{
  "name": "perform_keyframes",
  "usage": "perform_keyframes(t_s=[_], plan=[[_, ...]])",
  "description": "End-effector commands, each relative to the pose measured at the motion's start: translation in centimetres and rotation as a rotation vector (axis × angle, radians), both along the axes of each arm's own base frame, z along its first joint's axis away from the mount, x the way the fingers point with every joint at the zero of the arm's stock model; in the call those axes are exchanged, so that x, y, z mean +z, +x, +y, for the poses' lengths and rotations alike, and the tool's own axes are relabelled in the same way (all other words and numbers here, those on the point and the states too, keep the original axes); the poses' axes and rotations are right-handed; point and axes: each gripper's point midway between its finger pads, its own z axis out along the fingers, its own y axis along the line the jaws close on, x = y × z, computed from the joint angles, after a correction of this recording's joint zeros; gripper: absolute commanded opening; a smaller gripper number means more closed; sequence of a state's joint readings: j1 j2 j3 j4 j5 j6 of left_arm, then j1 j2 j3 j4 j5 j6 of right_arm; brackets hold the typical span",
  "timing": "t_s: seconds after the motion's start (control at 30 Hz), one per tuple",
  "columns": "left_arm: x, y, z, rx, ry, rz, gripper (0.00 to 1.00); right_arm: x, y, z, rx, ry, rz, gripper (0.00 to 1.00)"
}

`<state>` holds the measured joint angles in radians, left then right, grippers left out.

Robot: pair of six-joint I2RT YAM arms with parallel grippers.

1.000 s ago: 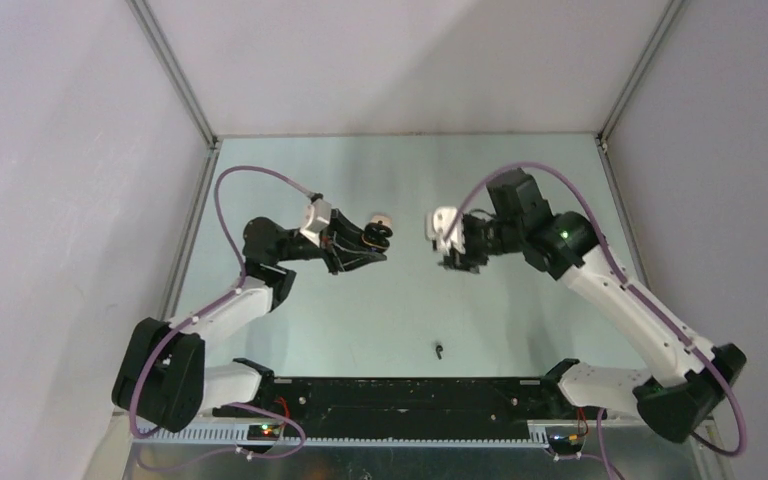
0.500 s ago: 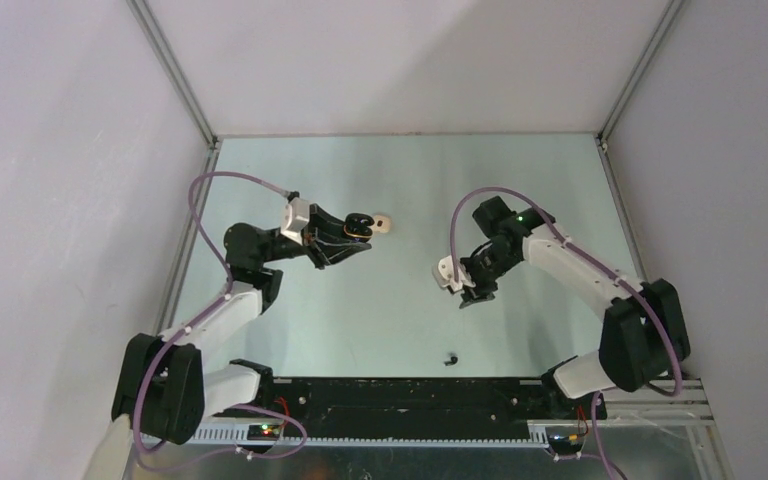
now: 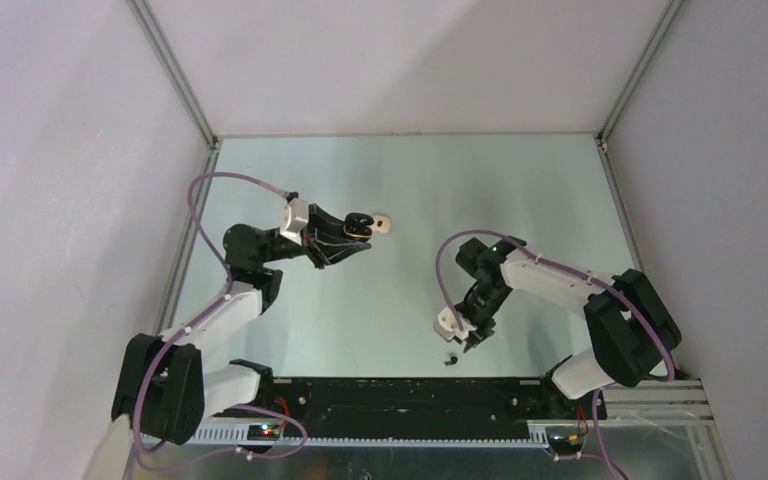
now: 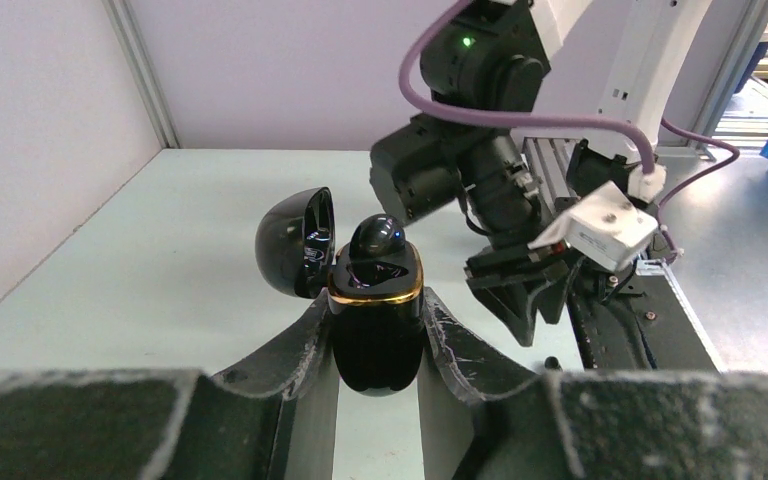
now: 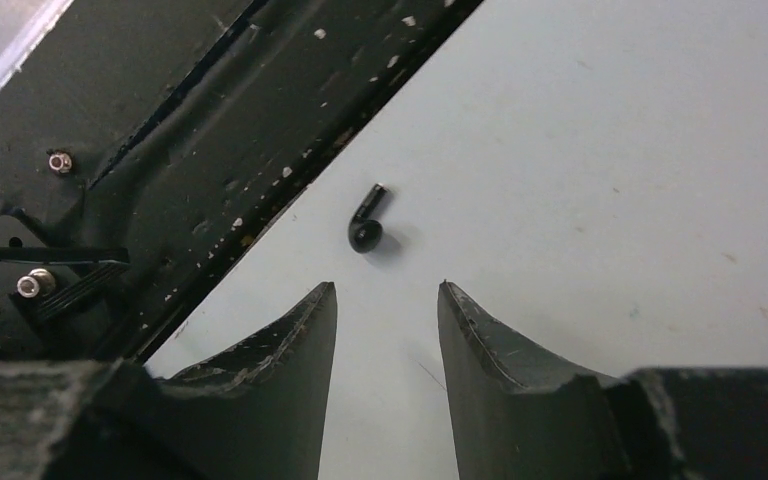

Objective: Insert the wireless bluetooth earbuds into the charging case
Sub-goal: Pick up the earbud from the center of the board.

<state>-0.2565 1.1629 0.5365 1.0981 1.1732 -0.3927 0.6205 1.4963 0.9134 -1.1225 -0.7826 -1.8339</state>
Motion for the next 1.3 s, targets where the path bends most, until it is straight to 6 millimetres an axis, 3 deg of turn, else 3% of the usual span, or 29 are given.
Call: perform_keyframes(t_s=[0.0, 0.2, 0.37, 0.7, 1.0, 1.2, 1.27], plan=[[1.2, -0.2, 0.3, 0.018, -0.025, -0.049, 0.1, -1.8, 0.2, 0.4, 0.056, -0.024, -0.103, 0.46], [1.2, -0.3, 0.3, 0.016, -0.025, -0.051, 0.1, -3.9, 0.3, 0.8, 0.111, -0.076, -0.183, 0.42], [1.1, -0.3, 0.2, 0.015, -0.024, -0.05, 0.1, -4.2, 0.0, 1.4, 0.15, -0.072, -0.225, 0.4], [1.1, -0.4, 0.2, 0.014, -0.022, -0.049, 0.1, -5.1, -2.1, 0.0, 0.273, -0.131, -0.216, 0.41], [1.0, -0.4, 0.1, 0.011, -0.016, -0.047, 0.1, -5.2, -2.7, 0.7, 0.303, -0.117, -0.224, 0.38], [1.0, -0.4, 0.1, 0.009, -0.015, -0.048, 0.1, -5.4, -2.6, 1.0, 0.294, -0.119, -0.229, 0.29], [1.1, -0.5, 0.0, 0.008, -0.016, -0.051, 0.11, -5.4, -2.3, 1.3, 0.271, -0.12, -0.233, 0.2]])
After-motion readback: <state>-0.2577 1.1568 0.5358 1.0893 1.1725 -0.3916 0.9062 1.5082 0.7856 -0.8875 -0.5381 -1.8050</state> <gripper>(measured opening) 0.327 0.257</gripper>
